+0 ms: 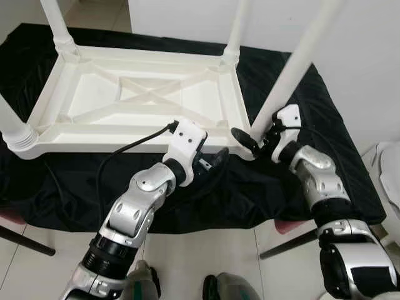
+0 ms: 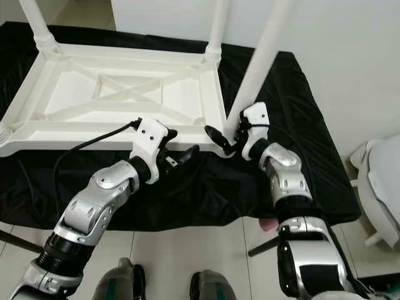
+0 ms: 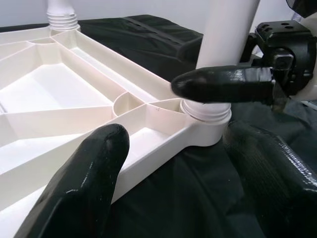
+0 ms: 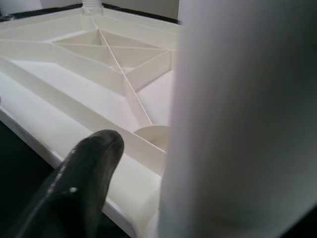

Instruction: Building children table

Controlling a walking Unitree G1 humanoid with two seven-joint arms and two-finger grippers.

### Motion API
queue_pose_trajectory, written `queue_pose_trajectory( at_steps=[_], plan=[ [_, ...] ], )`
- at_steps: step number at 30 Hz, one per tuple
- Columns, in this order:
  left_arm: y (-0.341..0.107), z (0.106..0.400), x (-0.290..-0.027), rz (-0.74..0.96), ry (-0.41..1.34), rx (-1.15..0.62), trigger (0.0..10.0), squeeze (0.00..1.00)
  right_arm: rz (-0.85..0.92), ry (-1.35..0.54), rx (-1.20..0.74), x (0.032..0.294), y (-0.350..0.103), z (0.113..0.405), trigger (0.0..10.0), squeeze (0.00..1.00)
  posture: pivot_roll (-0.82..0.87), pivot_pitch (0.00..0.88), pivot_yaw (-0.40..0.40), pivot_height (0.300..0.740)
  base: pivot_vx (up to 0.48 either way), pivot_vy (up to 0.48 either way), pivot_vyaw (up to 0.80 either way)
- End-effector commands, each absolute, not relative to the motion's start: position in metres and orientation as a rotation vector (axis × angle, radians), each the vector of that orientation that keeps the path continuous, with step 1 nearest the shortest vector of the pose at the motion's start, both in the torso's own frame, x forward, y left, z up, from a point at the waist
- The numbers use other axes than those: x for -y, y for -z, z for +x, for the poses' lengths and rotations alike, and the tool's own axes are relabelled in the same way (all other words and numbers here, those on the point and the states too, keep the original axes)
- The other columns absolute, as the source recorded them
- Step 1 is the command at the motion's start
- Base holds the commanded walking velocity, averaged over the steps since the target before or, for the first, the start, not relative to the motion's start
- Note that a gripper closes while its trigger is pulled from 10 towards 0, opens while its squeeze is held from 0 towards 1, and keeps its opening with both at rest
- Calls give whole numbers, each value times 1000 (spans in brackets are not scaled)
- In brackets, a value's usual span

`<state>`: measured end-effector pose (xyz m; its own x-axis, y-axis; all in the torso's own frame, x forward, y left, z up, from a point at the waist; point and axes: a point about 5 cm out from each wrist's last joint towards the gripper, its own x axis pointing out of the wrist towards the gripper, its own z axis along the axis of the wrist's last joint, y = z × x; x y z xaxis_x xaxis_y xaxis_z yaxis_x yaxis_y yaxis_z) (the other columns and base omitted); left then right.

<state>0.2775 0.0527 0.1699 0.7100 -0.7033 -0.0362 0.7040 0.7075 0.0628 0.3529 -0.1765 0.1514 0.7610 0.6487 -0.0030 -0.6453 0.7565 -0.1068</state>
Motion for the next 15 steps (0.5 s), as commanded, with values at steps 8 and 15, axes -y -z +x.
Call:
queue_pose_trajectory(
  at_steps=[8, 15],
  plan=[
    [-168, 273, -51, 83, 812, -26, 10000, 0, -86, -697, -60, 185, -125, 351, 0, 0, -51, 36, -77, 740, 0, 0, 0],
    [-168, 274, -51, 89, 818, -28, 10000, 0, -49, -588, -43, 193, -124, 352, 0, 0, -60, 38, -71, 740, 0, 0, 0]
  ],
)
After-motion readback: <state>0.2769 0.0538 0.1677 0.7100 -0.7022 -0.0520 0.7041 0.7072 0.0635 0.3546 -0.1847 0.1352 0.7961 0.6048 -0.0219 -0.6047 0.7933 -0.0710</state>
